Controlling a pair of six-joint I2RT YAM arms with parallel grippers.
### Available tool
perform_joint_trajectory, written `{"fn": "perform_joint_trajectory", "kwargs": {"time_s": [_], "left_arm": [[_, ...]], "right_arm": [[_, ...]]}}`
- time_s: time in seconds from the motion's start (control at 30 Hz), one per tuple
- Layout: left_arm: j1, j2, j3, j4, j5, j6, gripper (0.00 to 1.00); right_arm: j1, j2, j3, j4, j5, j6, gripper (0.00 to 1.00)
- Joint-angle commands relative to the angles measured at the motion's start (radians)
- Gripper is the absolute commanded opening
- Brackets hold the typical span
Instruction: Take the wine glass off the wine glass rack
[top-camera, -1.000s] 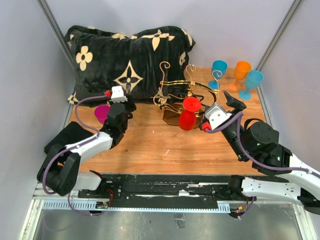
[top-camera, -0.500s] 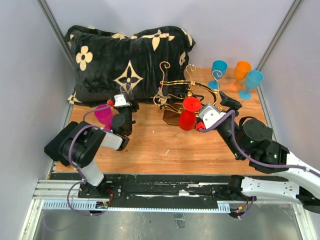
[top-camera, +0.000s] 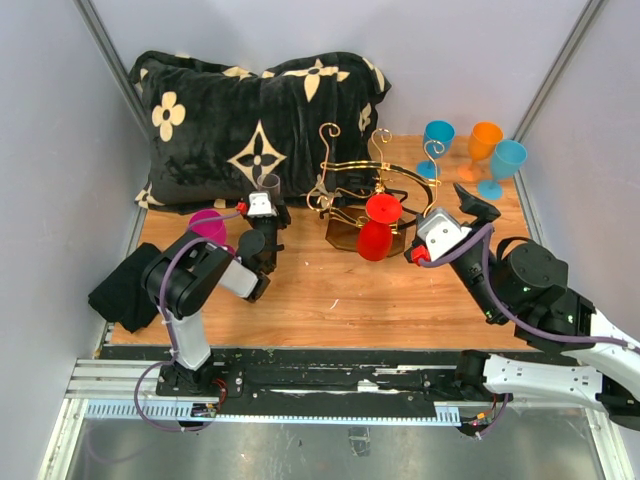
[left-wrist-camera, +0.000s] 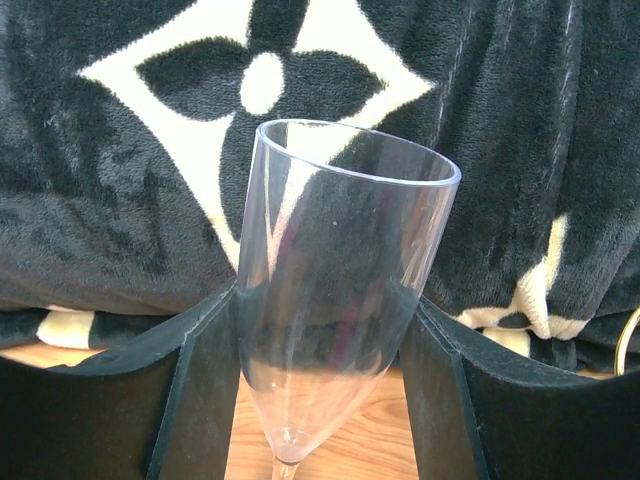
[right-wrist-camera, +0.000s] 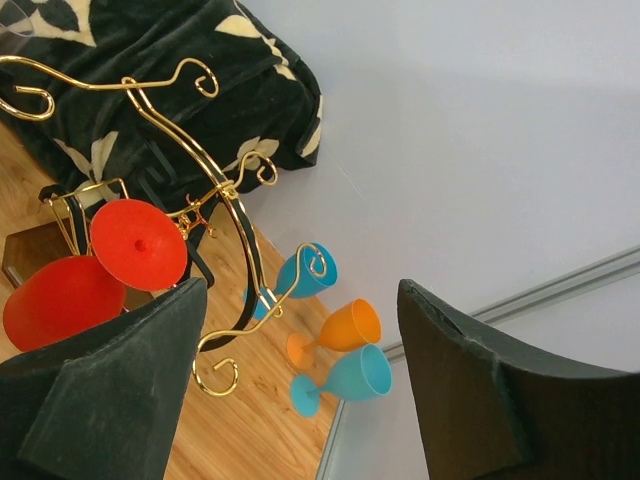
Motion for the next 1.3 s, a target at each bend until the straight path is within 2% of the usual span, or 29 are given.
{"fn": "perform_joint_trajectory", "kwargs": {"time_s": [0.0, 0.1, 0.4, 0.53, 0.67, 0.87, 1.0, 1.17, 1.27], "left_arm": [[-0.018, 0.020, -0.007, 0.297, -0.043, -0.003, 0.66], [-0.029, 0.017, -0.013, 0.298, -0.066, 0.012, 0.79], [-0.047, -0.027, -0.048, 0.298, -0.078, 0.016, 0.99], [-0.064, -0.064, -0.061, 0.297, -0.082, 0.052, 1.00], [-0.078, -0.134, -0.081, 0.293, -0.082, 0.073, 1.00], [-0.158, -0.207, -0.082, 0.289, -0.136, 0.209, 1.00], [-0.180, -0.278, -0.086, 0.222, -0.184, 0.204, 1.00], [-0.183, -0.436, 0.009, -0.175, -0.261, 0.087, 1.00], [-0.182, -0.485, 0.035, -0.238, -0.271, 0.101, 1.00]], "right_arm": [[-0.007, -0.013, 0.014, -0.013, 0.034, 0.013, 0.78], [-0.008, -0.016, 0.010, -0.018, 0.041, 0.013, 0.78], [-0.008, -0.018, -0.006, -0.022, 0.057, 0.081, 0.78], [-0.007, 0.004, -0.006, -0.053, 0.090, 0.155, 0.78], [-0.010, 0.040, 0.035, -0.133, 0.168, 0.319, 0.79], [-0.034, 0.101, 0.095, -0.290, 0.215, 0.560, 0.78], [-0.141, 0.121, 0.116, -0.389, 0.112, 0.707, 0.76], [-0.420, 0.162, 0.109, -0.471, -0.185, 0.837, 0.76], [-0.529, 0.184, 0.096, -0.466, -0.360, 0.872, 0.77]]}}
